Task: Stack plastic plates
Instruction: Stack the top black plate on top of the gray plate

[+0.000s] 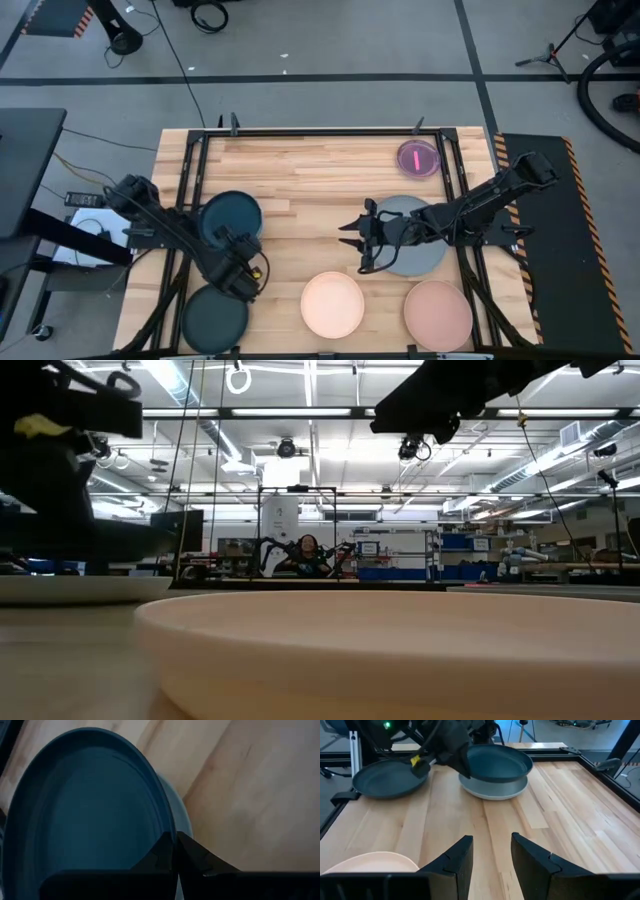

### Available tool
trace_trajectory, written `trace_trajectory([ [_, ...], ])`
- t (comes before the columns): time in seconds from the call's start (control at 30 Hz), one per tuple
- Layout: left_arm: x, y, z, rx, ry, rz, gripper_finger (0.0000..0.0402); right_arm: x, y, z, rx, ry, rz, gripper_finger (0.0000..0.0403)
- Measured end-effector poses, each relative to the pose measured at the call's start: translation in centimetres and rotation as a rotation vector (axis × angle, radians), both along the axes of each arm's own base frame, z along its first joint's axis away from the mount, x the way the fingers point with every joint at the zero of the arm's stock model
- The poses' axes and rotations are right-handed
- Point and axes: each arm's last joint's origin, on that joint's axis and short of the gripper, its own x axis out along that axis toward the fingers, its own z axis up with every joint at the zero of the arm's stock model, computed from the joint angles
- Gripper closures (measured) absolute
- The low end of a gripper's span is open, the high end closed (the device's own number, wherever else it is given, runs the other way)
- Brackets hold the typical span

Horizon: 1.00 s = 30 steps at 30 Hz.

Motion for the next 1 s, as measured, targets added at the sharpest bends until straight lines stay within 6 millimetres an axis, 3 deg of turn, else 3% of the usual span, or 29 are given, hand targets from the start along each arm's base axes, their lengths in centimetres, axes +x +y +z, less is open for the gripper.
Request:
trace_trajectory([
  [0.3, -1.9, 1.7, -3.8, -0.084, -0.021, 0.044, 0.0383, 0.0, 0.0, 0.0, -0.003, 0.004, 0.002, 0.0263],
  [0.67, -1.9, 1.8, -2.8, -0.117, -0.091, 0.013, 0.0375, 0.2, -0.5, 0.0, -0.001, 0.000, -0.018, 0.0263],
  [0.83, -1.9, 1.8, -2.8, -0.124, -0.091, 0.021, 0.0337, 0.3, -0.8, 0.0, 0.000, -0.003, -0.028, 0.0263],
  [1.0, -2.0, 1.9, -2.4, -0.119, -0.056, -0.031, 0.0267, 0.4, -0.7, 0.4, 0.024, -0.037, 0.001, 0.0263],
])
